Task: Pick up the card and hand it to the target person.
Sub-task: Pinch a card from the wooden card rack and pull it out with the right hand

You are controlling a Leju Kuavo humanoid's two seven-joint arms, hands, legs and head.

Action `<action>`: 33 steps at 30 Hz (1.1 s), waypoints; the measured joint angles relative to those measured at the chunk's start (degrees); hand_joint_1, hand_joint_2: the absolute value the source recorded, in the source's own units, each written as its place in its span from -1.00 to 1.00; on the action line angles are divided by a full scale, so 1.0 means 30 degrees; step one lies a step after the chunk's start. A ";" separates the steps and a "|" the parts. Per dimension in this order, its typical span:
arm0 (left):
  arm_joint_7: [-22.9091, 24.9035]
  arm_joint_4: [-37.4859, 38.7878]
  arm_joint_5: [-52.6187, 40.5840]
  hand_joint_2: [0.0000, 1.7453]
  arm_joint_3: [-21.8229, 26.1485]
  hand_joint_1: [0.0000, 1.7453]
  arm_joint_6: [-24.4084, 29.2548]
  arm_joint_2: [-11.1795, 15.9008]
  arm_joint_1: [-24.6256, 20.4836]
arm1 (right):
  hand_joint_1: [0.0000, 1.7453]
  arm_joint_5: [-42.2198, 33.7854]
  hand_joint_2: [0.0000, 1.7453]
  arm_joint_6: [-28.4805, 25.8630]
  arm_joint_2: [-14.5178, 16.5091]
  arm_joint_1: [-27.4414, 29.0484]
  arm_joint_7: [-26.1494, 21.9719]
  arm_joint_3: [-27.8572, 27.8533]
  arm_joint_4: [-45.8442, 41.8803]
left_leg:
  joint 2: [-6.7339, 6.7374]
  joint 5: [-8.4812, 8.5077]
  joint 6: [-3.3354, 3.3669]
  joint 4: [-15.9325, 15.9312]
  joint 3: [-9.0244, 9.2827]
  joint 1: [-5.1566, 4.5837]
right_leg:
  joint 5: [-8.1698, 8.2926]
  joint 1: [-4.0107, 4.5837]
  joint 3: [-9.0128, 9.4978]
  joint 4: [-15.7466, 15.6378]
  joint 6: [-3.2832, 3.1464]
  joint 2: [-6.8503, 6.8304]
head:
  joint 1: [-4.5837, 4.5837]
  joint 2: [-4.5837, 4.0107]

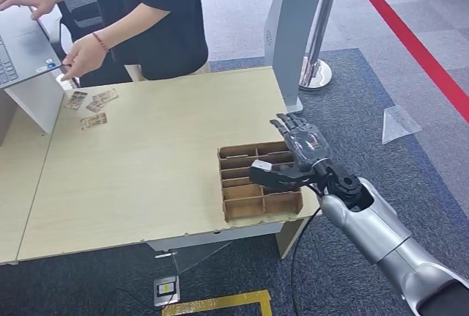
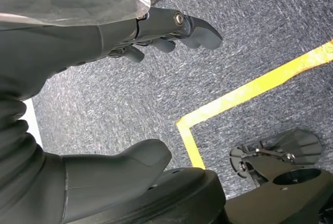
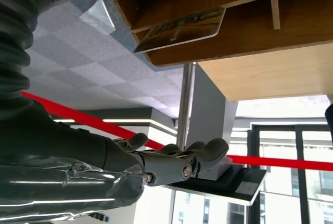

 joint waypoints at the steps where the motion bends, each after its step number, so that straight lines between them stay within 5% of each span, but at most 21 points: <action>1: 0.0000 0.0000 0.0000 1.00 0.0000 -1.00 0.0002 0.0000 0.0000 | -0.50 0.0009 1.00 0.0000 0.0000 0.0000 0.0004 0.0018 0.0000 | 0.0000 0.0000 0.0000 0.0000 0.0000 0.0000 | 0.0000 0.0000 0.0000 0.0000 0.0000 0.0000 | 0.0000 0.0000; 5: 0.0000 0.0000 0.0000 1.00 0.0000 -1.00 0.0002 -0.0002 0.0000 | 0.74 0.0053 1.00 0.0002 0.0000 0.0002 0.0011 0.0047 0.0000 | 0.0000 0.0000 0.0000 -0.0001 -0.0001 0.0000 | 0.0000 0.0000 0.0000 0.0000 0.0000 0.0000 | 0.0000 0.0000; 6: 0.0000 0.0000 0.0000 1.00 0.0000 -1.00 0.0002 -0.0004 0.0000 | 0.86 0.0073 1.00 0.0002 0.0000 0.0003 0.0013 0.0053 0.0000 | 0.0000 0.0000 0.0000 -0.0001 -0.0001 0.0000 | 0.0000 0.0000 0.0000 0.0000 0.0000 0.0000 | 0.0000 0.0000; 33: -0.0353 0.0000 0.0348 1.00 0.0000 -1.00 0.0359 -0.0011 0.0005 | 1.00 0.0938 1.00 0.0282 -0.0020 0.0016 0.0426 0.0350 -0.0641 | 0.0001 0.0000 0.0000 0.0001 0.0001 0.0000 | 0.0000 0.0000 -0.0005 0.0000 0.0000 0.0002 | 0.0002 0.0000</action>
